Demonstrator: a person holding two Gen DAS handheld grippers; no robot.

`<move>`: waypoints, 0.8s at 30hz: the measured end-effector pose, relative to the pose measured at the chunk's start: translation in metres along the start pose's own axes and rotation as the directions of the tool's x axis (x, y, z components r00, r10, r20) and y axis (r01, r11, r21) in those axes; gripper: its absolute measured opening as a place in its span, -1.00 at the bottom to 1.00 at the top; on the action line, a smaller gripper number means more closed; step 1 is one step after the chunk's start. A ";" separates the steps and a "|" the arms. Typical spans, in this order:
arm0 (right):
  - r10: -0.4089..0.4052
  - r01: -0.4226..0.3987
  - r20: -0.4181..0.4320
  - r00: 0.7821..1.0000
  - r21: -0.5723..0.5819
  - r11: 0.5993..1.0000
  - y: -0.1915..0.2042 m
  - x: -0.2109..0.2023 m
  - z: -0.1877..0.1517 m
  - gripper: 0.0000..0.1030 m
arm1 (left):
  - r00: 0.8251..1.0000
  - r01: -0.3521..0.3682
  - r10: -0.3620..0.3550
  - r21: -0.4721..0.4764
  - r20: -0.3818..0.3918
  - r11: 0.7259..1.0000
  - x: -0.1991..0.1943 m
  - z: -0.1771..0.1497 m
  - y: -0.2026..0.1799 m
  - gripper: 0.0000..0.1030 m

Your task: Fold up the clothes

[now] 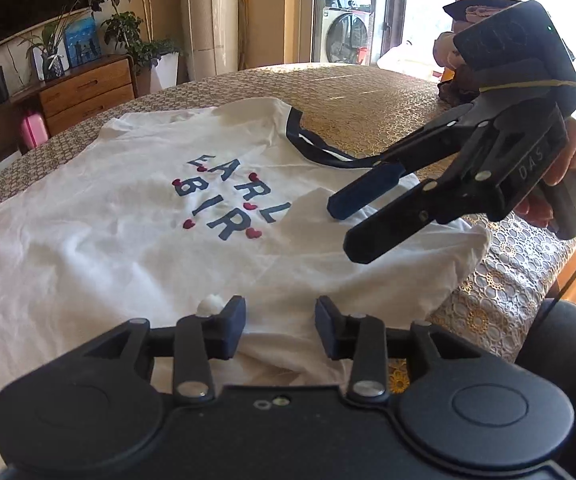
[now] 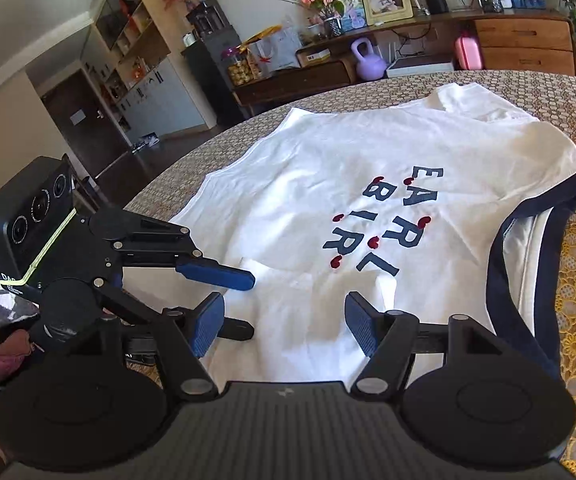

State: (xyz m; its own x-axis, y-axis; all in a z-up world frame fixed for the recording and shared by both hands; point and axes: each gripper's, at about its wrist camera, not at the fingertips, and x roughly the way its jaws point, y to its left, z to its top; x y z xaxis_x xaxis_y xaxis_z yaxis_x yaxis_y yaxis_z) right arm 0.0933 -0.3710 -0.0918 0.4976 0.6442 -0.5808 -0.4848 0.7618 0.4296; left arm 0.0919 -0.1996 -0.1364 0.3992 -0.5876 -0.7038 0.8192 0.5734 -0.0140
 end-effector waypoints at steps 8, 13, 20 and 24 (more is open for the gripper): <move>-0.012 0.013 -0.012 1.000 0.051 0.999 -0.004 0.006 -0.002 0.28 | 1.000 0.017 -0.017 -0.037 -0.004 0.999 0.001 0.004 0.004 1.00; -0.065 0.065 0.061 0.996 0.013 0.998 0.008 -0.018 0.005 0.28 | 0.999 0.014 -0.010 -0.059 0.052 0.998 -0.028 0.006 0.010 1.00; -0.191 0.193 0.046 0.981 -0.066 0.979 0.017 -0.051 0.039 0.28 | 0.993 -0.060 0.063 -0.030 0.095 0.998 -0.081 0.013 0.044 1.00; -0.264 0.266 0.034 0.964 -0.140 0.954 0.020 -0.069 0.074 0.28 | 0.986 -0.141 0.139 0.011 0.091 0.990 -0.103 0.023 0.076 1.00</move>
State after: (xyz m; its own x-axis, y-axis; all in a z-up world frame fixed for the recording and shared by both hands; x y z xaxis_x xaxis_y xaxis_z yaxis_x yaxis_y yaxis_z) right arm 0.1027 -0.3954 0.0076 0.6322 0.4224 -0.6495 -0.4307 0.8885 0.1585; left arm 0.1221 -0.1089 -0.0488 0.5452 -0.5517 -0.6312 0.7594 0.6439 0.0931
